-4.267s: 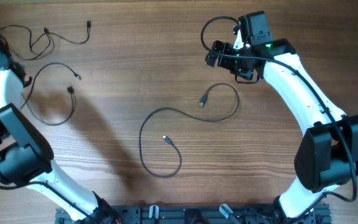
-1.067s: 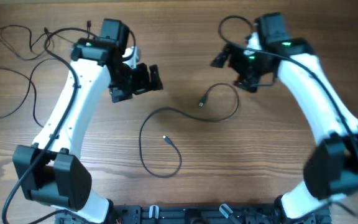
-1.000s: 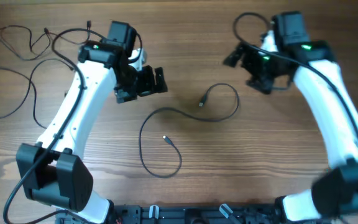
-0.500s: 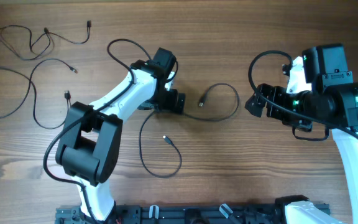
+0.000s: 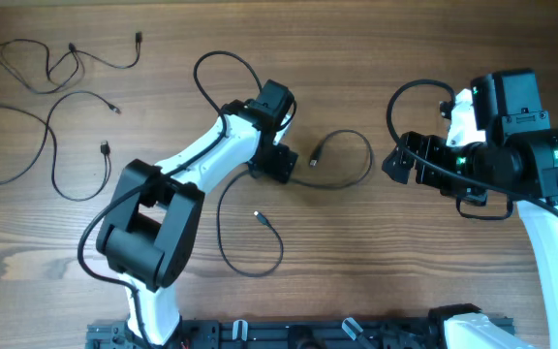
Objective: Untangle cables
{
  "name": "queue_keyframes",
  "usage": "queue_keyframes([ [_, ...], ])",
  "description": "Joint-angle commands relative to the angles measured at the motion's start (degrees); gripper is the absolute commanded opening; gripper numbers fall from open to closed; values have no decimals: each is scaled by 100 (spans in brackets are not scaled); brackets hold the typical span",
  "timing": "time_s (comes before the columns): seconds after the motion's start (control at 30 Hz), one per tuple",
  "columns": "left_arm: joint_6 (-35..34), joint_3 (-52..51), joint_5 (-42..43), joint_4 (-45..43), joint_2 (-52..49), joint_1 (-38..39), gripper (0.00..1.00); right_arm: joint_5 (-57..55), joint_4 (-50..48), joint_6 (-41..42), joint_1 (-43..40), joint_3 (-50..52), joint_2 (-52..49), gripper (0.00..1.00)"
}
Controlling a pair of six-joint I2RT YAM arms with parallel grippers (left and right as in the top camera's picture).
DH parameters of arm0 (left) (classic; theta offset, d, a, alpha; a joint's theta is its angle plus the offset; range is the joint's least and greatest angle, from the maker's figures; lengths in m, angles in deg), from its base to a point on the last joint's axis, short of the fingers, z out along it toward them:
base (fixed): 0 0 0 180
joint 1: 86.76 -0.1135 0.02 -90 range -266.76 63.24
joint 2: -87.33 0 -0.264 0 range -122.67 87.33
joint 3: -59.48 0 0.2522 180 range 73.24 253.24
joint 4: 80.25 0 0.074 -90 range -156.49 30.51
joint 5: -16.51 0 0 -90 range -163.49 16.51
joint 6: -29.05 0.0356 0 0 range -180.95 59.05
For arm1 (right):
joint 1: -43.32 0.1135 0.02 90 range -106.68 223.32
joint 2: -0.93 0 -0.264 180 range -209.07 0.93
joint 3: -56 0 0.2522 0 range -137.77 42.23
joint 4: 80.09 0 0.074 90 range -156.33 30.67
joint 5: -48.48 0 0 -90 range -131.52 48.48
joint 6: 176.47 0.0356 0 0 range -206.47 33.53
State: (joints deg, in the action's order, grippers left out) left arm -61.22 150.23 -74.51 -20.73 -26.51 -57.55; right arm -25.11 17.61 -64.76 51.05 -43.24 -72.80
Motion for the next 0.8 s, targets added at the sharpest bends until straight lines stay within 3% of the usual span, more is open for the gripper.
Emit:
queue_keyframes([
  [0.0,262,-28,33,125,-223,33,91,-57,11,-68,20,48,55,100],
  [0.13,286,-28,28,79,-350,31,87,31,11,-70,20,48,55,100],
  [0.23,289,-28,26,74,-363,31,73,31,20,-72,20,48,55,100],
  [0.4,280,-28,175,76,-367,31,27,28,35,-70,20,48,55,100],
  [0.43,280,-28,236,76,-367,31,8,26,37,-72,20,48,55,100],
  [0.5,258,-24,313,129,-358,31,4,26,31,-72,20,48,55,100],
  [0.63,-664,286,310,671,-127,28,4,26,-33,-72,20,48,55,100],
  [0.77,-1609,944,308,1139,778,24,4,26,-31,-68,20,48,39,100],
])
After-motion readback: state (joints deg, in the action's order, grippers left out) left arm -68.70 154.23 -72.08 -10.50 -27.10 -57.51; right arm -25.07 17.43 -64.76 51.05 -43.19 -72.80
